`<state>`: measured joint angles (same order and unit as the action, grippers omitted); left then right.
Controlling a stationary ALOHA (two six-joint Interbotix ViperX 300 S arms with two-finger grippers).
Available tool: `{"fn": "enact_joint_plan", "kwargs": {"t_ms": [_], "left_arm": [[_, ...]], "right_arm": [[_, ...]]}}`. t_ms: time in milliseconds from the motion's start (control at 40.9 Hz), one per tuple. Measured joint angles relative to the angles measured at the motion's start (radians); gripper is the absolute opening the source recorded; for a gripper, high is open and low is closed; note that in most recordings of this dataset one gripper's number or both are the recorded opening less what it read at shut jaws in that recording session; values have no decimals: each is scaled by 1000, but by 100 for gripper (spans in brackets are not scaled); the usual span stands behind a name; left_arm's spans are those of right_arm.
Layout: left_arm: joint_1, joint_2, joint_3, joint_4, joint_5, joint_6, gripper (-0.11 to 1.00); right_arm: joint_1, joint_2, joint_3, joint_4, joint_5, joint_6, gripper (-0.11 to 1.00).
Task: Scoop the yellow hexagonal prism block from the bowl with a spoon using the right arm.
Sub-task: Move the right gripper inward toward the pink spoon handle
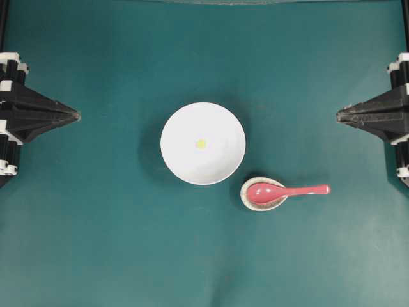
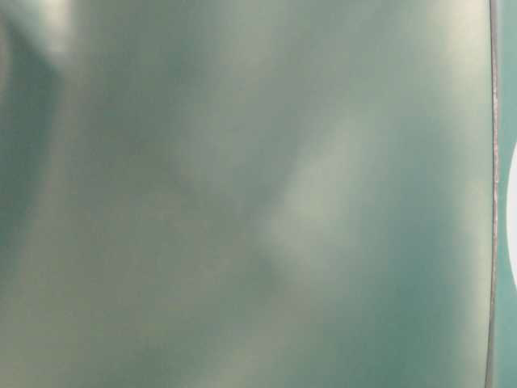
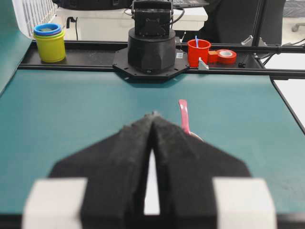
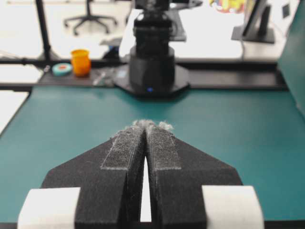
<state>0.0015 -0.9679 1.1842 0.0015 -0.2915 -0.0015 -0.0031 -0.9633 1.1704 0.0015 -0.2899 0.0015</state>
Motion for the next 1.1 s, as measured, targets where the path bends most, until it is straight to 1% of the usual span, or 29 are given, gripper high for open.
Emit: {"fn": "enact_joint_plan", "kwargs": {"t_ms": [73, 245, 685, 1101], "left_arm": [[14, -2, -2, 8, 37, 6, -1], [31, -6, -6, 11, 43, 6, -1], [31, -8, -6, 11, 57, 6, -1], [31, -8, -6, 12, 66, 6, -1]], "right_arm": [[-2, 5, -2, -8, 11, -15, -1], [-3, 8, -12, -17, 34, -18, -1], [-5, 20, -12, -17, 37, -11, -1], [-5, 58, -12, 0, 38, -6, -1]]}}
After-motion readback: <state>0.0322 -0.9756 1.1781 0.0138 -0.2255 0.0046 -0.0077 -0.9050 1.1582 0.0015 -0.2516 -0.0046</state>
